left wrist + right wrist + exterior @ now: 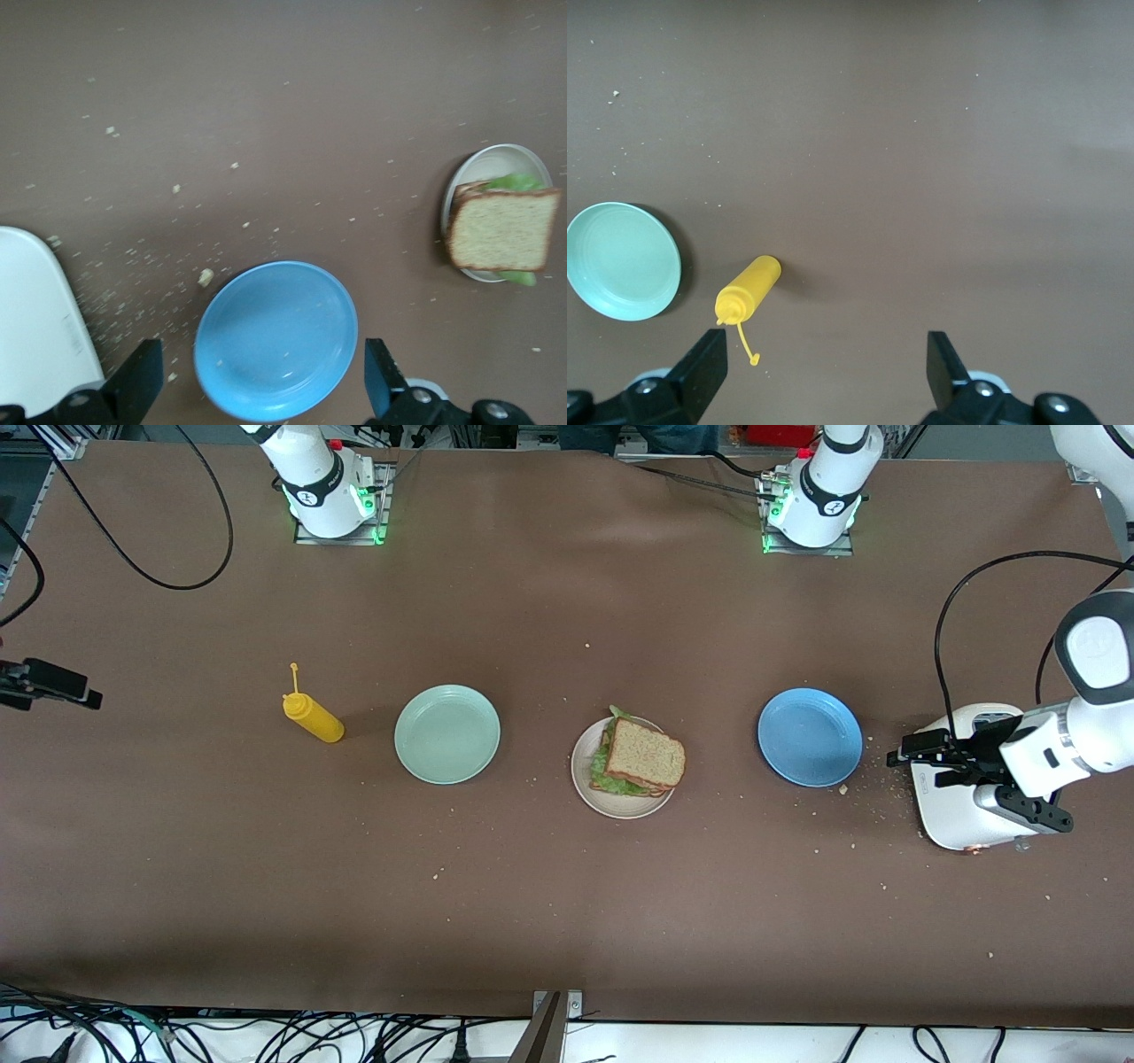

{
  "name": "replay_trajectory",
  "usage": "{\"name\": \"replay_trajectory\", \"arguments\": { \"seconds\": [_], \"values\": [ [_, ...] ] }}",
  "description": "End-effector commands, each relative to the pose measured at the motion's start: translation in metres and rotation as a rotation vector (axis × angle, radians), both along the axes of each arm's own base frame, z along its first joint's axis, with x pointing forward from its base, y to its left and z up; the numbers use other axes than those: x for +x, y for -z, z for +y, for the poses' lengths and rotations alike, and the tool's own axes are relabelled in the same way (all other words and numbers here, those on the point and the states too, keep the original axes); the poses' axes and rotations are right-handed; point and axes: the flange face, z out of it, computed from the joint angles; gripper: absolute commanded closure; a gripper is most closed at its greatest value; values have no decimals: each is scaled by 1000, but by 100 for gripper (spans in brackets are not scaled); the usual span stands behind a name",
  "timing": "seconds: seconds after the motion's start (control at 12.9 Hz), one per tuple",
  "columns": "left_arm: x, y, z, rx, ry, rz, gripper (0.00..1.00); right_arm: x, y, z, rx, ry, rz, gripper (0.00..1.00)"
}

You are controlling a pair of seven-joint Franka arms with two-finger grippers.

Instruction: Make sandwich in beige plate with both arms

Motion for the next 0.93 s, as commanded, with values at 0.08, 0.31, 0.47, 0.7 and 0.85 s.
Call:
{"name": "replay_trajectory", "arguments": {
  "seconds": [0.08,0.31,0.47,0.7,0.85],
  "values": [
    [-14,-31,-22,283,39,19,0,6,14,-1,25,-16,9,0],
    [-24,-42,-14,303,36,61,0,6,19,-1,28,-1,26,0],
    [-25,-48,-1,322,20,72,0,3,15,2,30,-9,33,0],
    [-22,-68,-3,325,16,67,0,-1,11,4,18,-18,50,0],
    [-23,-70,-5,321,-3,79,0,-7,-4,23,-37,-36,44,0]
  ]
}}
